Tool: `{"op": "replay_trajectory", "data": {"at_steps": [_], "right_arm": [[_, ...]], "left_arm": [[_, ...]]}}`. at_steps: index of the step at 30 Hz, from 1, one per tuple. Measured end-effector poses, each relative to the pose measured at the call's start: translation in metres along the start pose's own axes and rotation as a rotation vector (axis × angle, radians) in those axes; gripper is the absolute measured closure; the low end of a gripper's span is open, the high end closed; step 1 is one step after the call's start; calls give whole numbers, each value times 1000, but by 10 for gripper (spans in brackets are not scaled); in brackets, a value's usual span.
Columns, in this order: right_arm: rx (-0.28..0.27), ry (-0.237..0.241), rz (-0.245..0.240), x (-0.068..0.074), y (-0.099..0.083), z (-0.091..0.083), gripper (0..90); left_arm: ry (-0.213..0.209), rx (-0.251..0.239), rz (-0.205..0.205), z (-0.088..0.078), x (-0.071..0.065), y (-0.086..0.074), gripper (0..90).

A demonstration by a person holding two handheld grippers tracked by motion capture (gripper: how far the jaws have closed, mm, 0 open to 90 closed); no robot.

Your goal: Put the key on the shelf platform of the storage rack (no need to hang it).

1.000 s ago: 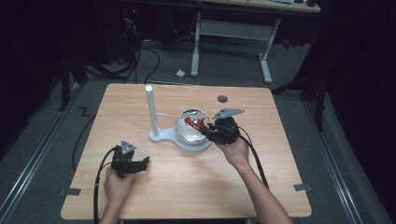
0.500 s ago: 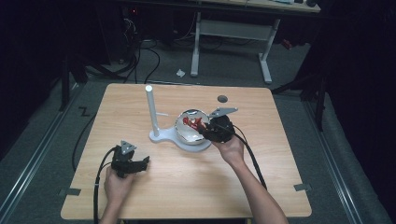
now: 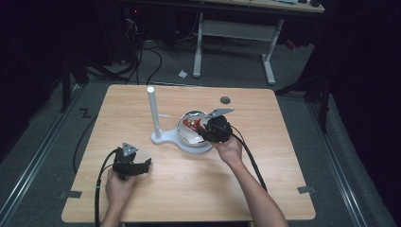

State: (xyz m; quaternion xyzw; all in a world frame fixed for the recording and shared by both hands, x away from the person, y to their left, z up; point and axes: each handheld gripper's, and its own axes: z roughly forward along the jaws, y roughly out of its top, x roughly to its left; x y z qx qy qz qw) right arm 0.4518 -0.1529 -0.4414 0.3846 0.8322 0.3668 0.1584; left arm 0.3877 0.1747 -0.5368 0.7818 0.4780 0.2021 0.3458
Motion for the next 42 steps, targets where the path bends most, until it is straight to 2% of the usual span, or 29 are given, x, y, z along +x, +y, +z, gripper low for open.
{"op": "replay_trajectory", "data": {"at_steps": [3,9,18,21,24,25,28,37,42], "right_arm": [[14,-6,8,1,0,3,680],[40,-41,-36,4,2,11,680],[70,-47,-22,6,1,22,680],[72,-48,-32,4,1,24,675],[79,-45,-14,4,1,25,669],[78,-44,-26,4,1,25,666],[71,-39,-16,3,1,25,604],[52,-30,19,-1,0,17,539],[28,-31,17,0,1,12,519]], "left_arm": [[0,0,0,0,0,0,202],[0,0,0,0,0,0,201],[0,0,0,0,0,0,201],[0,0,0,0,0,0,202],[0,0,0,0,0,0,202],[0,0,0,0,0,0,202],[0,0,0,0,0,0,202],[0,0,0,0,0,0,201],[0,0,0,0,0,0,201]]}}
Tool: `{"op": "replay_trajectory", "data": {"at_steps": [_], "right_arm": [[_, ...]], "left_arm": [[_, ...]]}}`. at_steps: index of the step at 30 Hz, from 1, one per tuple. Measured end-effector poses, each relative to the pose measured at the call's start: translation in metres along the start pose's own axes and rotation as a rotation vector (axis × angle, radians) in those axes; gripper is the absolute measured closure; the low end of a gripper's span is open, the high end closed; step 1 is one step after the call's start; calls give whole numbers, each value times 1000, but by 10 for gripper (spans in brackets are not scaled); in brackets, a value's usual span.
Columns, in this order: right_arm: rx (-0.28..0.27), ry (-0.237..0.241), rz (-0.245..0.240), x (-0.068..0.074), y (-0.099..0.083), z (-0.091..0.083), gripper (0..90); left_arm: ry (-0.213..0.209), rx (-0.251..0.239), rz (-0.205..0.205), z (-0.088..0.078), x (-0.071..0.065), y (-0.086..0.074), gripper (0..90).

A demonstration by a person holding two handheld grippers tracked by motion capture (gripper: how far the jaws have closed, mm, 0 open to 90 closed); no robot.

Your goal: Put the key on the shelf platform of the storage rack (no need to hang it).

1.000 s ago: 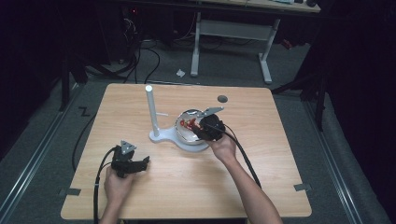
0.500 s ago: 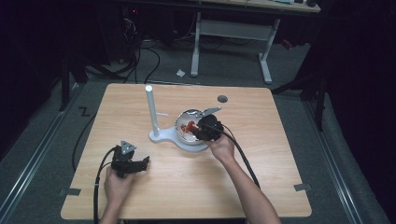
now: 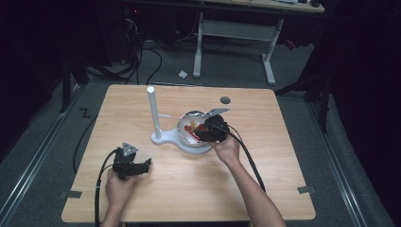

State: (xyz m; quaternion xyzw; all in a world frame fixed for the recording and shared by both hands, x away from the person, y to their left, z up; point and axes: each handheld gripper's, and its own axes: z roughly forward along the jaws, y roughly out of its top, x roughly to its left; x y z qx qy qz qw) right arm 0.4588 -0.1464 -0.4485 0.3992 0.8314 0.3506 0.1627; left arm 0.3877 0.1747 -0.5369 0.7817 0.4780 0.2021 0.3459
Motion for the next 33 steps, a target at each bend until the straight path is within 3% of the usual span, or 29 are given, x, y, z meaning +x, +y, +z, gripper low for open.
{"op": "replay_trajectory", "data": {"at_steps": [12,18,22,33], "right_arm": [[-45,-11,8,-4,-1,-20,503],[-96,-37,55,-10,-7,-30,512],[-82,-31,71,-15,-11,-32,507],[-111,-21,78,-19,-14,-48,500]], "left_arm": [[0,-1,-1,0,0,0,201],[0,-1,-1,0,0,0,201],[0,-1,-1,0,0,0,201],[0,-1,-1,0,0,0,202]]}}
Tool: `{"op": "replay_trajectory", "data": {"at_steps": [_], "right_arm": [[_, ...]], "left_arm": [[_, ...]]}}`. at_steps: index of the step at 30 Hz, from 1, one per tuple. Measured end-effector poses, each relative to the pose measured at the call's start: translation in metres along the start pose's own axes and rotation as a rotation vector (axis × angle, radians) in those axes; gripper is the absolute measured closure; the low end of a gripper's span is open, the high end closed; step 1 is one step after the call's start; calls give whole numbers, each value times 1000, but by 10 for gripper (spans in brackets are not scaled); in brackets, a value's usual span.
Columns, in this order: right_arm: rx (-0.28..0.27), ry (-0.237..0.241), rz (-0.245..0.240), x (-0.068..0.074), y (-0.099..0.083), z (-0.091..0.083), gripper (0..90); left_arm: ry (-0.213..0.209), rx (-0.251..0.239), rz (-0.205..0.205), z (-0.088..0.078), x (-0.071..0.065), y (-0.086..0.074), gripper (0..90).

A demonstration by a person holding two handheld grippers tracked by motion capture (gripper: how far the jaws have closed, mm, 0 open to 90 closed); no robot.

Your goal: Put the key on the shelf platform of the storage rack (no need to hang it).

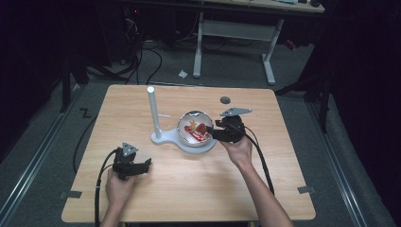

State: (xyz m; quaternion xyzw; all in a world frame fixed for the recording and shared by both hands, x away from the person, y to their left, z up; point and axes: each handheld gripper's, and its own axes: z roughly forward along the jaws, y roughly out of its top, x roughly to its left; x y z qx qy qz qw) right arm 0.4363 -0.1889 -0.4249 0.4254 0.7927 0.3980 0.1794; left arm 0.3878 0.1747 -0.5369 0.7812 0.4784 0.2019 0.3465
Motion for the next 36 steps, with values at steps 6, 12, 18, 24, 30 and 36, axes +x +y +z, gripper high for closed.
{"op": "replay_trajectory", "data": {"at_steps": [6,12,18,24,30,36], "right_arm": [[-13,4,14,-4,-5,-7,503],[-12,-3,35,-12,-11,-14,503],[-28,-3,48,-16,-12,-24,504],[-43,2,55,-18,-14,-31,505],[-55,-1,57,-20,-16,-40,505],[-56,-13,81,-26,-26,-46,505]], "left_arm": [[-2,1,0,0,0,0,204],[-2,0,-1,0,0,0,205],[-2,0,-1,0,0,0,205],[-1,0,-2,0,0,0,206],[-1,1,-1,0,0,0,206],[-1,1,-1,0,0,0,207]]}}
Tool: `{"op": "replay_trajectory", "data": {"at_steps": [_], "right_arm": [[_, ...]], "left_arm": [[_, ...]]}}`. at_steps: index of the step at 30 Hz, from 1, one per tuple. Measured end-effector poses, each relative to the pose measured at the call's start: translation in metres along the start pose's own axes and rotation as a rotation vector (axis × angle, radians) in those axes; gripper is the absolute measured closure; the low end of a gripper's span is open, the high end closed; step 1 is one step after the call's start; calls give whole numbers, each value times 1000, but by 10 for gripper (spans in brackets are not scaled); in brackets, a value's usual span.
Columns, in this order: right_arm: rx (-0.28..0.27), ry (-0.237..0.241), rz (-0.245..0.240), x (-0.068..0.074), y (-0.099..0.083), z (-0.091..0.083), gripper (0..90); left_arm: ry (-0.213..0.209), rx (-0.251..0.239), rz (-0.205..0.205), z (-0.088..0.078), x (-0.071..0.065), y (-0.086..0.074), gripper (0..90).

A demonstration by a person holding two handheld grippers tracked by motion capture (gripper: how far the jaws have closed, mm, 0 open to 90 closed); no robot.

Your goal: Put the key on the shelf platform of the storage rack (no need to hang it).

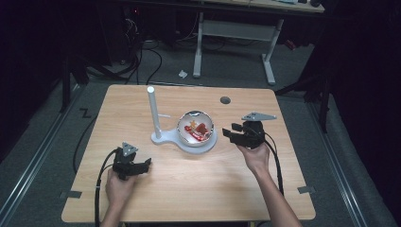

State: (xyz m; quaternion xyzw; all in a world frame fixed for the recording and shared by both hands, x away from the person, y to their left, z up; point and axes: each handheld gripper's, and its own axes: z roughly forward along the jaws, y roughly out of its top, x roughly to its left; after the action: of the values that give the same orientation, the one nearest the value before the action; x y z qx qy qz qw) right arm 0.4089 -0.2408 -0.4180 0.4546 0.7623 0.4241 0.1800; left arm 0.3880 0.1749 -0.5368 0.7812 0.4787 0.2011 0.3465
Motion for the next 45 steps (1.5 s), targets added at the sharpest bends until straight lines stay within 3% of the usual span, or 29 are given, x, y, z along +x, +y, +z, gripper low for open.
{"op": "replay_trajectory", "data": {"at_steps": [16,20,37,45], "right_arm": [[-48,-35,29,-12,-14,-36,507],[-53,-24,45,-14,-19,-42,507],[-82,-59,75,-20,-42,-71,509],[-76,-57,82,-19,-55,-77,509]], "left_arm": [[0,0,0,0,0,0,206],[0,0,0,0,0,0,206],[1,0,0,0,0,0,206],[1,0,0,0,0,0,206]]}}
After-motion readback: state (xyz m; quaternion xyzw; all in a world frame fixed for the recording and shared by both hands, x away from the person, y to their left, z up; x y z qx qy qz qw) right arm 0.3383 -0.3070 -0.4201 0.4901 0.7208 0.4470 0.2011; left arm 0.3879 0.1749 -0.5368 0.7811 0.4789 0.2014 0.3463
